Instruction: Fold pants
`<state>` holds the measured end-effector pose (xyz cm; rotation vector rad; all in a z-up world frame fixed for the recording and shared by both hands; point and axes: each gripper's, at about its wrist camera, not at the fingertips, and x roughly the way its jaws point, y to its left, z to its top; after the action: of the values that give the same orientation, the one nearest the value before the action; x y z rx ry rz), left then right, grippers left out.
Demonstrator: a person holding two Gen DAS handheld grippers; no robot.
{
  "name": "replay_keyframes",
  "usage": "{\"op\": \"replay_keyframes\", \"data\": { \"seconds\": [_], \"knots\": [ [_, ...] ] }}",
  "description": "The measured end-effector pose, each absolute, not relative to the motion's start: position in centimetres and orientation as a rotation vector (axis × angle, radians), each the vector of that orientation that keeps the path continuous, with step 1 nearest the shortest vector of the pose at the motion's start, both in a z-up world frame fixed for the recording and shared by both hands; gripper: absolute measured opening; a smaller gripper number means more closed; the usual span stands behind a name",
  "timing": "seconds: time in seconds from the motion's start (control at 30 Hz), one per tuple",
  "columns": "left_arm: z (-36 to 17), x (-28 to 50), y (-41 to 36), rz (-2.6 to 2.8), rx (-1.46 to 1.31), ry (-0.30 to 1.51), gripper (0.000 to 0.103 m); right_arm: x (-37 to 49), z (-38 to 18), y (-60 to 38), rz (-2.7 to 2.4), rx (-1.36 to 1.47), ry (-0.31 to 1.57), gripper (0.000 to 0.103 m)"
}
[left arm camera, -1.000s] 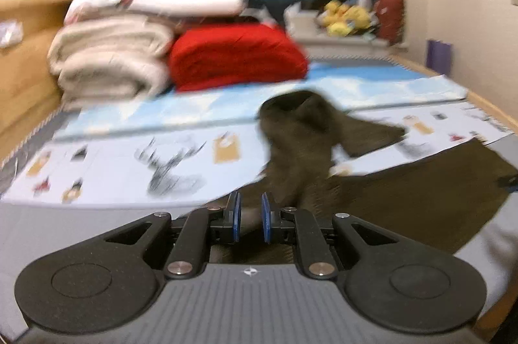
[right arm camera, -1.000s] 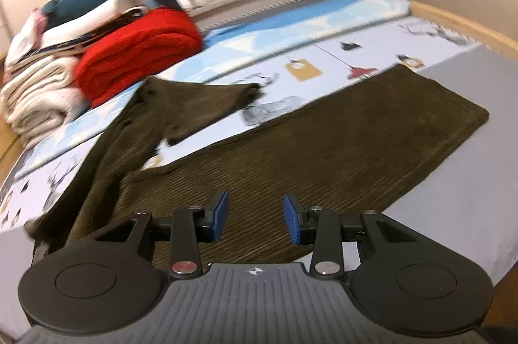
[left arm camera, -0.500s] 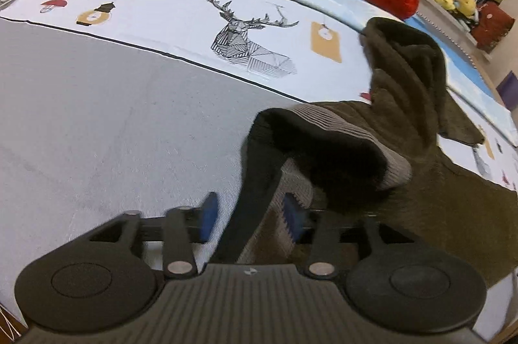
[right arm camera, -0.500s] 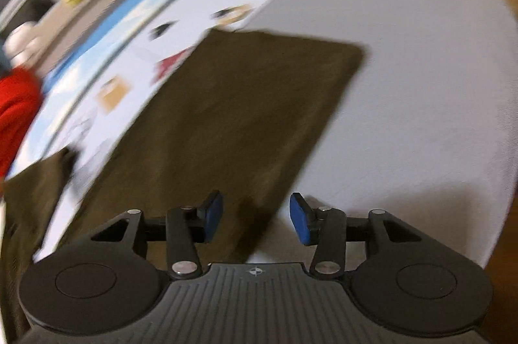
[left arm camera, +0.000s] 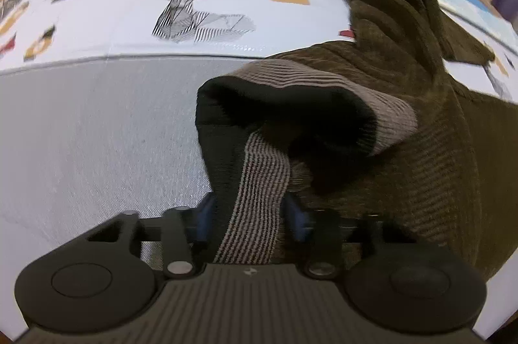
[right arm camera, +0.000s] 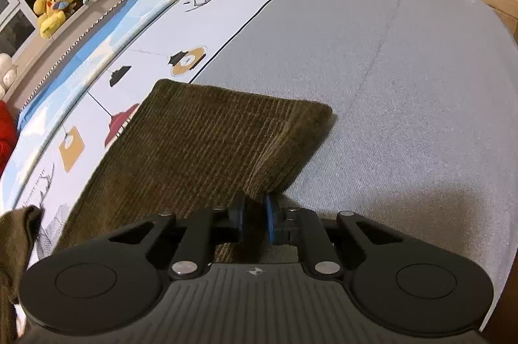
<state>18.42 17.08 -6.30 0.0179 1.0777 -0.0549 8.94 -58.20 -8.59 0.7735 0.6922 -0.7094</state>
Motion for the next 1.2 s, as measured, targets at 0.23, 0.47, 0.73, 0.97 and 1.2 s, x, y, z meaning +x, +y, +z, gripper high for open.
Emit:
{"op": "replay_keyframes", "data": {
  "seconds": [0.23, 0.47, 0.73, 0.97, 1.2],
  "knots": [
    [-3.5, 16.5, 17.1, -0.054, 0.068, 1.03, 0.017, 5.6, -4.6, -57.7, -0.773, 0.666, 0.632, 0.008],
    [-1.5, 13.3, 18.8, -0.075, 0.055, 1.038, 0.016, 1.1, -4.8, -58.6, -0.872, 0.716, 0.744, 0.008],
    [-1.4, 12.0, 21.8, -0.009, 0.016, 1.086, 0.014, -0.1, -5.7, -58.7, -0.8, 0.735, 0.917, 0.008],
    [0.1, 12.6, 21.8, 0.069, 0.027, 1.034, 0.025, 0.7, -3.3, -58.3, -0.834, 0.675, 0.864, 0.018],
    [3.9, 12.4, 16.7, -0.172, 0.029, 0.889, 0.053, 2.3, 1.4, -55.6, -0.76, 0.507, 0.728, 0.03]
  ]
}}
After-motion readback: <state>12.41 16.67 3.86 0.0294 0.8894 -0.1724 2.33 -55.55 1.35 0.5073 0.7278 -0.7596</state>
